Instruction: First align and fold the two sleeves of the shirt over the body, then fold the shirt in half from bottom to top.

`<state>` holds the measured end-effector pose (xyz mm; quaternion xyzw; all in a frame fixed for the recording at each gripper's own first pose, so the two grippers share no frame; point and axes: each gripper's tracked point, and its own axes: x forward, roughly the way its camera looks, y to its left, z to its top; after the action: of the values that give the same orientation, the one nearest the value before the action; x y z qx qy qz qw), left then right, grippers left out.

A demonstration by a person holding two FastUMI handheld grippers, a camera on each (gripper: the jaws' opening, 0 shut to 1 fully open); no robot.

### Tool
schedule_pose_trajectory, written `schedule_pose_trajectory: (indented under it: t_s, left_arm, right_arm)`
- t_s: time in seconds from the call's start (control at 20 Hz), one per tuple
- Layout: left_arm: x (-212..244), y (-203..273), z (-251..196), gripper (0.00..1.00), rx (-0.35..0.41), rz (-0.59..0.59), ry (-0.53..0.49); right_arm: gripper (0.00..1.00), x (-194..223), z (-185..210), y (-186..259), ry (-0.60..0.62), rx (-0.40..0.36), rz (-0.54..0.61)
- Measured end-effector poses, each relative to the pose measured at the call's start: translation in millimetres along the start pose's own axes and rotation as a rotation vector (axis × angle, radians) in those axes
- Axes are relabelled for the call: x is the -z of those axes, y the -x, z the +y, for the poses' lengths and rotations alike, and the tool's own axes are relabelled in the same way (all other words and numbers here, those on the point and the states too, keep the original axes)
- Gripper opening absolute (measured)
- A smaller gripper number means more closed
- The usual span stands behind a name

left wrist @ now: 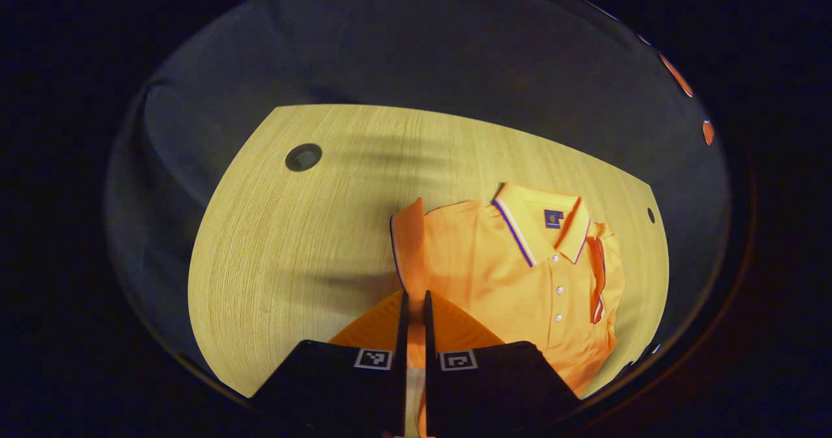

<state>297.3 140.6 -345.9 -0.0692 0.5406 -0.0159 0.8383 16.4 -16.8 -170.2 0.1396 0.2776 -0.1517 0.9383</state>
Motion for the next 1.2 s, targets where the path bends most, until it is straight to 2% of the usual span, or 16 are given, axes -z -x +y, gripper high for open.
schedule_pose_trajectory:
  t_s: [0.15,0.35,0.5,0.55,0.6,0.65,0.75,0.8,0.85,0.95,1.2]
  left_arm:
    - [-6.3,0.0,-23.4,0.12,0.009,-0.006,-0.068]
    - [-9.1,-4.6,-61.1,0.12,0.063,0.000,-0.118]
    - [-5.3,-7.6,-89.1,0.17,0.125,0.011,-0.131]
    - [-3.3,-5.5,-101.5,0.28,0.162,0.008,-0.130]
    - [-1.9,-2.8,-111.3,0.34,0.200,0.005,-0.128]
    - [2.4,-3.1,-113.7,0.57,0.204,0.009,-0.133]
    - [7.7,4.5,-108.4,0.77,0.182,-0.002,-0.141]
    - [13.0,10.6,-105.6,0.77,0.174,-0.004,-0.135]
    - [23.1,17.7,-102.9,0.89,0.167,-0.002,-0.128]
    - [39.8,33.8,-93.6,0.97,0.146,-0.005,-0.129]
    - [93.5,79.7,-83.2,0.98,0.137,-0.026,-0.071]
  right_arm:
    - [0.92,13.2,-2.7,4.6,0.014,-0.001,0.027]
    - [0.92,26.2,-2.6,9.8,0.014,-0.005,0.054]
    - [0.92,37.3,-2.8,12.5,0.010,-0.003,0.077]
    - [0.92,41.3,-3.0,14.1,0.007,-0.002,0.086]
    - [0.92,46.3,-3.1,15.1,0.002,-0.001,0.099]
    - [0.93,49.3,-2.9,15.9,-0.003,-0.008,0.107]
    - [0.93,57.2,-4.2,13.9,0.009,-0.016,0.122]
    - [0.92,63.0,-6.6,15.0,0.020,-0.021,0.136]
    - [0.93,69.1,-8.6,14.6,0.031,-0.032,0.155]
    - [0.94,81.0,-11.7,12.2,0.055,-0.055,0.191]
    - [0.94,113.4,-20.5,12.9,0.134,-0.115,0.273]
